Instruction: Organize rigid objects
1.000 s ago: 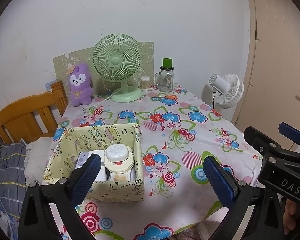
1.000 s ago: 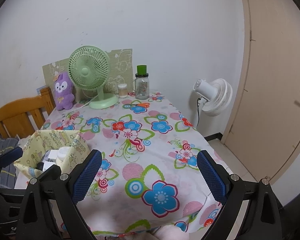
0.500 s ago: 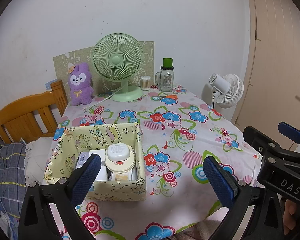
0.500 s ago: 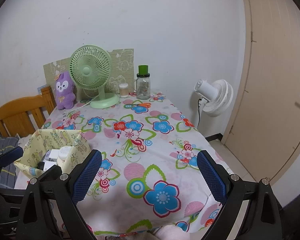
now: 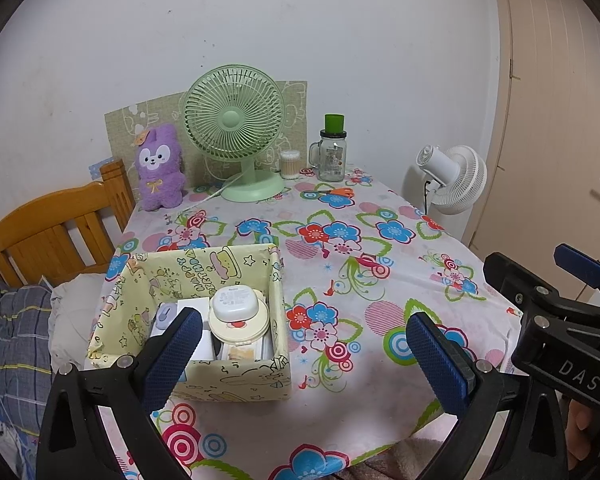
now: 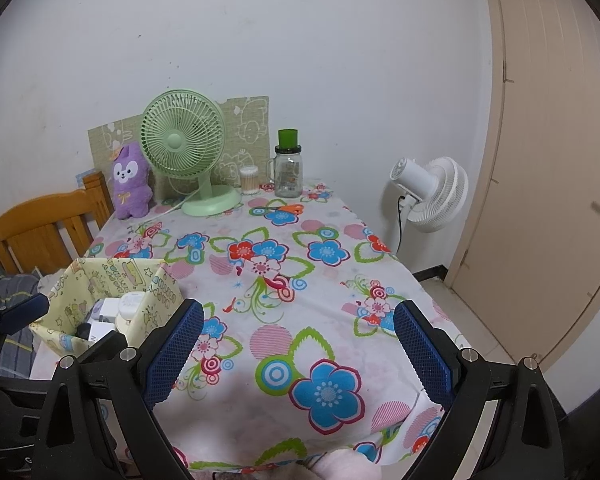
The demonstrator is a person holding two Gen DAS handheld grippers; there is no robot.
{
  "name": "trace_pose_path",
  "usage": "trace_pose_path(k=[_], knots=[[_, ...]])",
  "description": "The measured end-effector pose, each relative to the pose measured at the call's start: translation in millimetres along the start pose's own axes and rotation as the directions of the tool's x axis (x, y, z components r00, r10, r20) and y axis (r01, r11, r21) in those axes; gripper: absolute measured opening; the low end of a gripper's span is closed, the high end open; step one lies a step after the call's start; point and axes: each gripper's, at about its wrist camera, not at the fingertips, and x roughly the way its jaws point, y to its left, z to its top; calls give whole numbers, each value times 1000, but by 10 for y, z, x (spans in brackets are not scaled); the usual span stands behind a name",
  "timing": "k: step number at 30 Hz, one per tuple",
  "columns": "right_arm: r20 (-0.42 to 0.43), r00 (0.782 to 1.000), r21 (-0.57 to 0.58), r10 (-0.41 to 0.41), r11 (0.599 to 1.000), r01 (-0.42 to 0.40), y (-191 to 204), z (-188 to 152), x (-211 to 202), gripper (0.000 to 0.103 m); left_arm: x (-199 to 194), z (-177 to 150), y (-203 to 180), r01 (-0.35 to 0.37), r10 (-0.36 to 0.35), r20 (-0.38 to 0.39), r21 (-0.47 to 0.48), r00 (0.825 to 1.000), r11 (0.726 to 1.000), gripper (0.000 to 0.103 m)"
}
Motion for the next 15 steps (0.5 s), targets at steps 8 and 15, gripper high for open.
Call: trace_pose_path(k=[8,15], knots=[[-2,1000,0,0,1000,0,1,-4,8,97,7,-5,-7,4,-4,-7,-2,1000,1000,103],[-5,1000,1,-1,1000,1,9,-17,14,97,24,-8,-3,7,-7,-9,-1,1000,1000,103]])
